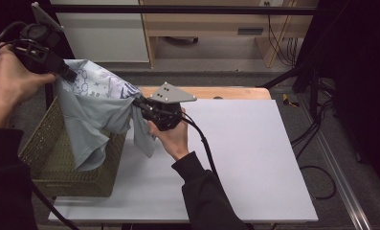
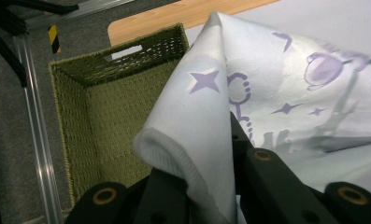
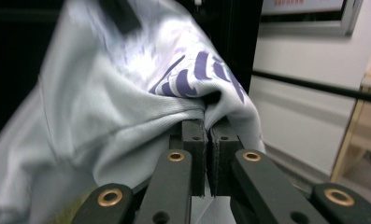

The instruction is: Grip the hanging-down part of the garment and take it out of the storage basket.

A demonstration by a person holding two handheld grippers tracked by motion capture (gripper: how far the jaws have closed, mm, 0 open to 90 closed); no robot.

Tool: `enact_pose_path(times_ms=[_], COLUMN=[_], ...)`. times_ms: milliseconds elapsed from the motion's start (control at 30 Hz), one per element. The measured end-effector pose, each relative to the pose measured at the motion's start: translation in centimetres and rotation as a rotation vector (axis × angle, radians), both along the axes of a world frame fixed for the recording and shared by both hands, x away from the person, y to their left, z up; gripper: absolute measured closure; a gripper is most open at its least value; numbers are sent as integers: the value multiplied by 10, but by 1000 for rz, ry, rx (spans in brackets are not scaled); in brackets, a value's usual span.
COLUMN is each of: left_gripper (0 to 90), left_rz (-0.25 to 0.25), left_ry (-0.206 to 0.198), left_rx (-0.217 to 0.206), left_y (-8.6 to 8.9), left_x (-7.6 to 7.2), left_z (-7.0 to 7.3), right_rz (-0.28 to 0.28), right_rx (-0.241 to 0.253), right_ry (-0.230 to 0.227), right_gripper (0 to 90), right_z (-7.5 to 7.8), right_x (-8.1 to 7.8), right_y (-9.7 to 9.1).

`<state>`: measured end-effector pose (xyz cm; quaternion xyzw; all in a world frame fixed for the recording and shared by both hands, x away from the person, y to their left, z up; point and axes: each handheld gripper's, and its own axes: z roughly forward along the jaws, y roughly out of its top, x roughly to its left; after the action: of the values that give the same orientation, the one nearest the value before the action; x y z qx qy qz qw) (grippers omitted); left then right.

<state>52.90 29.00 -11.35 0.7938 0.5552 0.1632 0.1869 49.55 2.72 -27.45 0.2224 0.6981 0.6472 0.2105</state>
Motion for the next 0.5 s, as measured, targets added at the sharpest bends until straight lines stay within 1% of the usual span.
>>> enact_pose_path(times_ms=[33,67,167,200,267,300,333,367,400,467,500], left_gripper=[828,828,828,828,828,828,828,828,828,828,828], left_rz=[0,-2,-6,-10,-16,-16,-20,-21,-20,-21,-21], left_ry=[0,2,2,8,15,15,16,18,16,15,15], left_rx=[0,-1,3,6,10,10,11,12,12,11,10], left_y=[0,-1,-4,-5,-8,-8,-9,-9,-9,-9,-9], left_x=[0,0,1,2,3,3,3,3,3,4,4], left_z=[0,-1,-3,-3,-6,-6,-7,-8,-8,-8,-8], right_rz=[0,2,8,14,17,17,17,22,27,45,45], right_rx=[0,-21,-33,-40,-46,-55,-55,-61,-72,-92,-92], right_ry=[0,22,65,71,99,108,108,135,136,154,154], right_gripper=[875,873,870,869,864,860,860,843,823,732,732], right_z=[0,-13,-35,-42,-55,-60,-60,-70,-75,-80,-80], right_x=[0,2,4,6,7,9,9,9,10,10,10], right_y=[0,2,6,7,11,13,13,17,19,23,23])
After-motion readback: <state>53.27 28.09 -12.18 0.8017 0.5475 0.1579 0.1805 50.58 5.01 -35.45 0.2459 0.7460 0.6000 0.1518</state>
